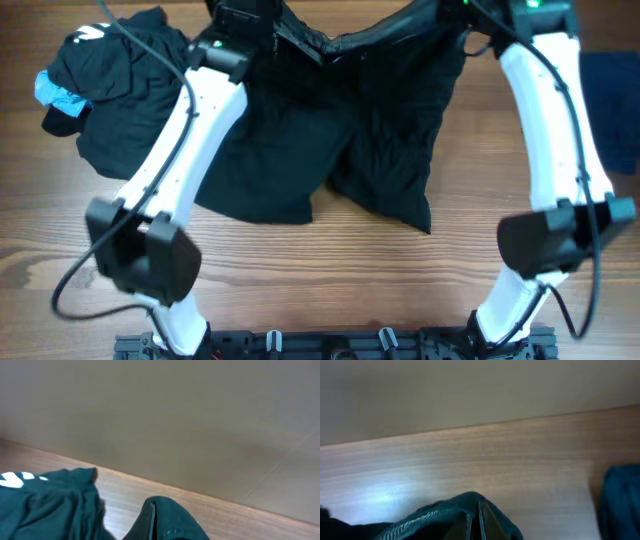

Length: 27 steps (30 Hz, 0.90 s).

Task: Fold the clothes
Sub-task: 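Lay the shorts flat on the table with both grippers at the waistband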

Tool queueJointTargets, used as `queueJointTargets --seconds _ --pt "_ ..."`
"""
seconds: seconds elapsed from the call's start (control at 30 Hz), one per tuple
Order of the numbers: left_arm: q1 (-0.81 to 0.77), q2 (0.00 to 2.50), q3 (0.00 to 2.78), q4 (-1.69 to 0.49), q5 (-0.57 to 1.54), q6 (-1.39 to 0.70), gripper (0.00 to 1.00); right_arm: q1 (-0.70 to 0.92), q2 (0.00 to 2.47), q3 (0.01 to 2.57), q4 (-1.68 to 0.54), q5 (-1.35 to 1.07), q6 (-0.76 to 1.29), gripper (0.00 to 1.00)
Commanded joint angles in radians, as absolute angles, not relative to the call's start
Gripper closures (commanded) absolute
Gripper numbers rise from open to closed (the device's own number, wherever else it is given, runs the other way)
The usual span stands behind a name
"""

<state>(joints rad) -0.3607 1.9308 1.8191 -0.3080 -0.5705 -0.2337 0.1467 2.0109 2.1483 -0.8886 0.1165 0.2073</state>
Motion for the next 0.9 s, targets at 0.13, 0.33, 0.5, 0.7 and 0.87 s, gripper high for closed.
queueJointTargets --seconds 0.13,0.33,0.5,0.7,0.87 --pt "-0.352 2.081 1.833 -0.16 -0.573 -0.244 0.96 0.136 2.114 2.154 -0.783 0.233 0.186 0.96" --pt "-0.342 2.131 1.833 -0.11 -0.573 -0.244 0.92 0.099 2.136 2.154 -0.753 0.233 0.186 0.95" --pt "-0.33 2.133 1.833 -0.096 -0.573 -0.243 0.05 0.078 2.149 2.154 -0.729 0.232 0.183 0.16" --pt "-0.326 2.094 1.833 -0.138 -0.573 -0.212 0.0 0.079 2.128 2.154 -0.734 0.201 0.156 0.0" --pt "-0.327 1.922 1.835 -0.573 -0.424 -0.214 0.0 0.079 2.016 2.154 -1.066 -0.113 0.156 0.0"
